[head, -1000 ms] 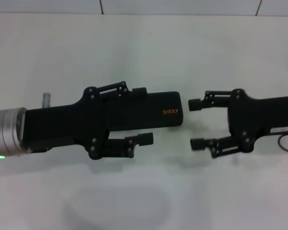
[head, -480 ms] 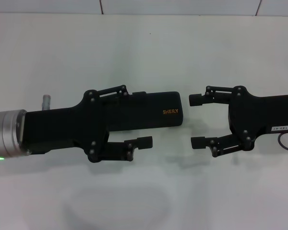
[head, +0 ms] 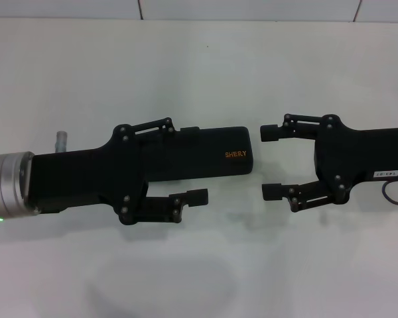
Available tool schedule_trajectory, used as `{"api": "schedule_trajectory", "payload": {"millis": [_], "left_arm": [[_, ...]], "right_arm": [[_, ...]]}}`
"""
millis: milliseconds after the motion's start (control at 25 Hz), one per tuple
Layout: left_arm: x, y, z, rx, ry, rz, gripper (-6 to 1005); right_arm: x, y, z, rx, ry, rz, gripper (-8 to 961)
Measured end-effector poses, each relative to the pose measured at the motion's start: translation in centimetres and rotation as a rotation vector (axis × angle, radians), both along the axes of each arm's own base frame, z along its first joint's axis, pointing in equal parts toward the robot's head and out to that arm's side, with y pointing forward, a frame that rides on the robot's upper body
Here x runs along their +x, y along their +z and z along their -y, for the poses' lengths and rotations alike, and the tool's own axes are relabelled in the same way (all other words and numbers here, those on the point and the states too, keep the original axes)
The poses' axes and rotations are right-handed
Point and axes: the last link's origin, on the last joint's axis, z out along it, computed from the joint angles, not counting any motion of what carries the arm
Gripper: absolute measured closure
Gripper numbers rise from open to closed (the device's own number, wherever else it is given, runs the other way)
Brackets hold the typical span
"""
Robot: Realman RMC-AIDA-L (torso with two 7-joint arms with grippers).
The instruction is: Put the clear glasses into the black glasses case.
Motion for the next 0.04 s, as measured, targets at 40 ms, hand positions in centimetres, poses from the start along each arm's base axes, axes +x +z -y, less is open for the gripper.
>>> {"api": "schedule_trajectory", "payload": {"millis": [40], "left_arm": [[-0.01,0.0,0.01,0.001,0.0,0.0,201]], "right_arm": [[0.02,-0.02,0.0,0.0,-0.002,-0.001,63]]}}
